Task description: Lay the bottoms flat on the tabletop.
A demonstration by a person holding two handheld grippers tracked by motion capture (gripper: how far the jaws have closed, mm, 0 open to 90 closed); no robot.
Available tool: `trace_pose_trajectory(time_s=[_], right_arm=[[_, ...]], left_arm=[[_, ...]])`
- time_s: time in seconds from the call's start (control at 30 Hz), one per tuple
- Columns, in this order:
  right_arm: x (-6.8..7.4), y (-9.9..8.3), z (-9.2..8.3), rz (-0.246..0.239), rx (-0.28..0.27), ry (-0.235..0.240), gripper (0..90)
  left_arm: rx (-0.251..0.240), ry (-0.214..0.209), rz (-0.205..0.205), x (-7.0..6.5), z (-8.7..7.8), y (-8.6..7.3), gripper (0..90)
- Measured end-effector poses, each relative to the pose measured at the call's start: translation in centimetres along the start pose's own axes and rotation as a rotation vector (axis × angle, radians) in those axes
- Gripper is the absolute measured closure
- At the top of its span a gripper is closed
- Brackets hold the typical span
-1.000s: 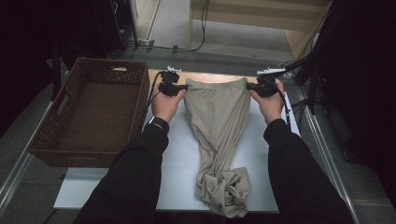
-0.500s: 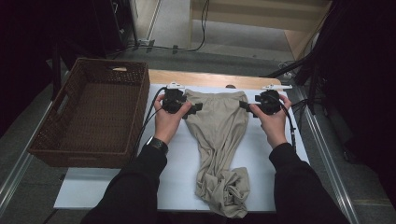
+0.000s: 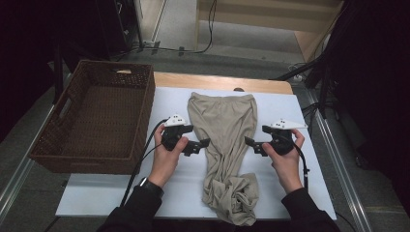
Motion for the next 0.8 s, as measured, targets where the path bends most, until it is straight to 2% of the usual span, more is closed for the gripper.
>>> trace_pose_trajectory(time_s=[0.03, 0.07, 0.13, 0.2, 0.37, 0.4, 0.43, 0.5, 0.57, 0.63, 0.77, 0.8], right_arm=[[0.0, 0.0, 0.0, 0.000, 0.000, 0.000, 4.8], [0.4, -0.5, -0.3, 0.002, 0.005, 0.009, 0.9], [1.3, -1.4, -1.0, -0.006, 0.006, 0.022, 0.6], [2.2, -2.4, -1.7, -0.011, 0.003, 0.029, 0.0], [4.6, -4.7, -3.5, -0.026, -0.005, 0.063, 0.0], [5.5, -5.5, -4.3, -0.023, -0.008, 0.078, 0.0], [5.5, -5.5, -4.3, -0.023, -0.008, 0.078, 0.0], [6.3, -6.2, -4.9, -0.023, -0.006, 0.085, 0.0], [7.1, -6.7, -5.5, -0.046, 0.007, 0.084, 0.0], [8.0, -7.2, -6.1, -0.044, -0.002, 0.103, 0.0], [9.8, -8.6, -6.9, -0.080, 0.014, 0.119, 0.0], [10.2, -9.0, -6.9, -0.082, 0.019, 0.125, 0.0]], left_arm=[[0.003, -0.002, 0.010, -0.4, -0.3, -0.4, 9.2], [-0.001, -0.013, 0.013, -0.9, -0.6, -0.7, 9.2], [0.004, -0.037, 0.024, -2.0, -1.0, -1.5, 7.7], [0.009, -0.057, 0.041, -3.1, -1.4, -2.3, 0.0], [0.018, -0.096, 0.053, -5.4, -2.4, -4.5, 0.0], [0.027, -0.098, 0.058, -5.9, -2.4, -5.0, 0.0], [0.039, -0.095, 0.065, -6.2, -2.4, -5.6, 0.0], [0.060, -0.098, 0.065, -6.9, -2.5, -6.6, 0.0], [0.061, -0.107, 0.068, -7.7, -2.6, -7.6, 0.0], [0.083, -0.115, 0.084, -8.6, -2.6, -8.7, 0.0], [0.113, -0.119, 0.116, -9.9, -2.9, -9.6, 0.0], [0.117, -0.114, 0.120, -10.2, -2.9, -9.8, 2.9]])
Point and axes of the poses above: each handheld gripper's, and its own axes: z roughly forward along the jaws, y roughly out of its top, x roughly to its left, the point moved 8 cm from there along z, roughly forward along the jaws, and after that the axes turned 3 degrees about z, right-handed, at the moved point
